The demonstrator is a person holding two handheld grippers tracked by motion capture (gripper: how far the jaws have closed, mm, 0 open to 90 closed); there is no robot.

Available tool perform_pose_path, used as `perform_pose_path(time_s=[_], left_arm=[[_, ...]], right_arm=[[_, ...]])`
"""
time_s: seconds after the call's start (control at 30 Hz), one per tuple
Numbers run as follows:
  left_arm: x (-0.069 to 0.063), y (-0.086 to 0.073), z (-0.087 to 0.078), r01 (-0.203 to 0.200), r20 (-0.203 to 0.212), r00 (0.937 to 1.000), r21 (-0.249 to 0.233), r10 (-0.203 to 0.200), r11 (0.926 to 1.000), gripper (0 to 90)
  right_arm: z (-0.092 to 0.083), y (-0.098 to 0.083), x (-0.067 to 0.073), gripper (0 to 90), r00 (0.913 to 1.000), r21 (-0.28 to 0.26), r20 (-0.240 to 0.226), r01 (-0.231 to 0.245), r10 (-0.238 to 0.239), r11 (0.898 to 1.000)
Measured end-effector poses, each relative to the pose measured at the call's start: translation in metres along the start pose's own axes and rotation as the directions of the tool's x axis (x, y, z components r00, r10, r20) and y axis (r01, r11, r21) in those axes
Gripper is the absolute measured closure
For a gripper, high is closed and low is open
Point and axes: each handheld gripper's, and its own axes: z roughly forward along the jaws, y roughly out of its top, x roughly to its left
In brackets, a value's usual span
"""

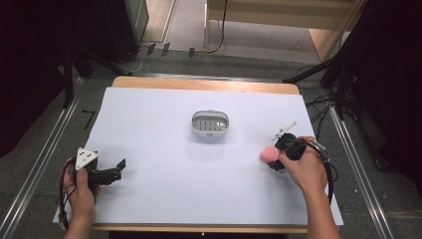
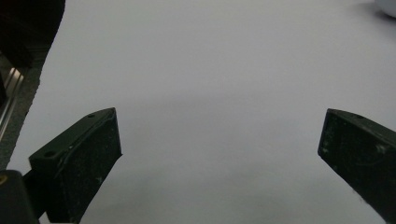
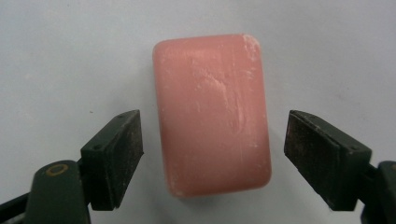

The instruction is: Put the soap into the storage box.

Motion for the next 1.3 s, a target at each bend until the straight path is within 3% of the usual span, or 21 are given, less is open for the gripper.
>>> perform_pose_path(time_s=[0.57,1.03,1.3], left_arm=[[0.000,0.000,0.000,0.001,0.005,1.0000,-0.002,0.000,1.0000,0.0],[0.000,0.000,0.000,0.001,0.005,1.0000,-0.003,-0.001,1.0000,0.0],[0.000,0.000,0.000,0.000,0.003,1.0000,-0.002,0.000,1.0000,0.0]], right_arm=[[0.012,0.014,0.000,30.7,0.9998,0.046,-0.019,-0.008,0.009,0.999],[0.017,0.014,-0.003,37.1,0.9991,0.086,-0.036,-0.022,0.025,0.996],[0.018,0.015,-0.004,38.7,0.9989,0.084,-0.047,0.013,-0.009,0.996]])
